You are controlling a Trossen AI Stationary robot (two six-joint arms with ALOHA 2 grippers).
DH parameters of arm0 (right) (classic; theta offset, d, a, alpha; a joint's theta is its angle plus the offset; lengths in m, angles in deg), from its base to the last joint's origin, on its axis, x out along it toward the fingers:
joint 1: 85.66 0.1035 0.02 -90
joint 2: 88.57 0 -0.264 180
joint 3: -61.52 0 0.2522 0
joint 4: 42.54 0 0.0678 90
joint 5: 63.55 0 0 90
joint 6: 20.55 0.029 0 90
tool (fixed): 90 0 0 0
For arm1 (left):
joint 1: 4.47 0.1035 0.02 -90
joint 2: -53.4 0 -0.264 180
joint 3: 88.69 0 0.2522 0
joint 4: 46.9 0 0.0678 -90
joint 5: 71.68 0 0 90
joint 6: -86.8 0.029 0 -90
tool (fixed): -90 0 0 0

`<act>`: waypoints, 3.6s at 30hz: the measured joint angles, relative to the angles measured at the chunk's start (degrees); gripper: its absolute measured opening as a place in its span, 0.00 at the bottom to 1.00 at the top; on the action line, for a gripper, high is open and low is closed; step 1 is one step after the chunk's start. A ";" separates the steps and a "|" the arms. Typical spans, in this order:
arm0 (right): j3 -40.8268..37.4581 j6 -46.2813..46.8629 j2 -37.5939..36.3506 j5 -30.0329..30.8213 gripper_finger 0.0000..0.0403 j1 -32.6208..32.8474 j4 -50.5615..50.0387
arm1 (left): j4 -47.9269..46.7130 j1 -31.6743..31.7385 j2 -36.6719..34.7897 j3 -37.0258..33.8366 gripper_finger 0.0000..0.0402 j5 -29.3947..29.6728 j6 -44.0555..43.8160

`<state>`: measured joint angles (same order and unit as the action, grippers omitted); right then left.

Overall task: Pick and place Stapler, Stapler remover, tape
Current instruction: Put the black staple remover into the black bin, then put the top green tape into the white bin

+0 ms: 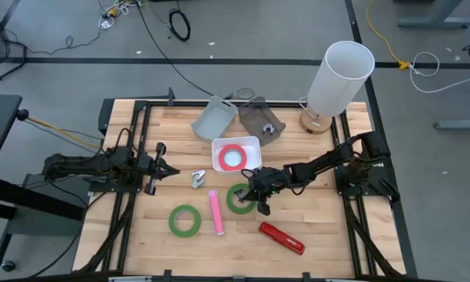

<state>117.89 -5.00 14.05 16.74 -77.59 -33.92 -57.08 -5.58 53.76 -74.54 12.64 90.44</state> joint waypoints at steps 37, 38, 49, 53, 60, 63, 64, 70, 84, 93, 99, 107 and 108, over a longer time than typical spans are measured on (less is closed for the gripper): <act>0.00 -9.96 -27.54 10.85 0.00 -10.52 -3.71 | 0.01 0.00 0.00 0.01 0.02 0.01 0.00; 0.00 -10.57 -28.45 11.14 0.00 -11.21 -3.96 | -0.01 0.00 0.00 -0.01 0.02 -0.01 0.00; 0.00 -13.68 -33.60 13.64 0.00 -19.79 -7.46 | 0.00 0.00 0.00 0.01 0.02 0.00 0.00; 0.00 -15.78 -33.59 14.08 0.00 -23.03 -8.06 | -0.01 0.00 0.00 0.01 0.02 -0.01 -0.02; 0.00 -21.66 -32.87 18.78 0.00 -27.64 -10.61 | 0.00 0.02 0.00 -0.01 0.02 0.01 0.00; 0.00 -22.16 -31.76 18.75 0.00 -29.40 -11.53 | -0.01 0.02 0.00 0.01 0.02 -0.01 0.00; 0.00 -22.10 -31.36 18.75 0.00 -29.91 -11.93 | 0.01 0.02 0.00 -0.01 0.02 -0.01 0.00; 0.00 -22.10 -27.49 18.72 0.00 -32.84 -12.78 | -0.01 0.00 0.00 0.01 0.02 0.00 0.00; 0.00 -21.96 -17.28 16.15 0.00 -36.04 -12.18 | 0.01 0.02 0.00 -0.01 0.02 0.01 0.00; 0.00 -20.52 -16.69 16.15 0.01 -36.02 -11.07 | 0.01 0.01 0.00 0.01 0.02 -0.01 0.00; 0.00 -20.55 -16.69 16.23 0.06 -36.02 -9.65 | 0.01 0.00 0.00 0.00 0.02 -0.01 -0.02; 0.00 -19.28 -16.71 16.26 0.19 -36.02 -9.60 | -0.01 0.02 0.00 -0.01 0.02 0.01 -0.02; 0.00 -18.87 -16.71 16.25 0.21 -36.02 -9.60 | 0.00 0.02 0.00 -0.01 0.02 0.00 0.00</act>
<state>117.89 -23.87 -2.66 32.99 -113.61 -43.52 -57.07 -5.55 53.76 -74.55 12.64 90.44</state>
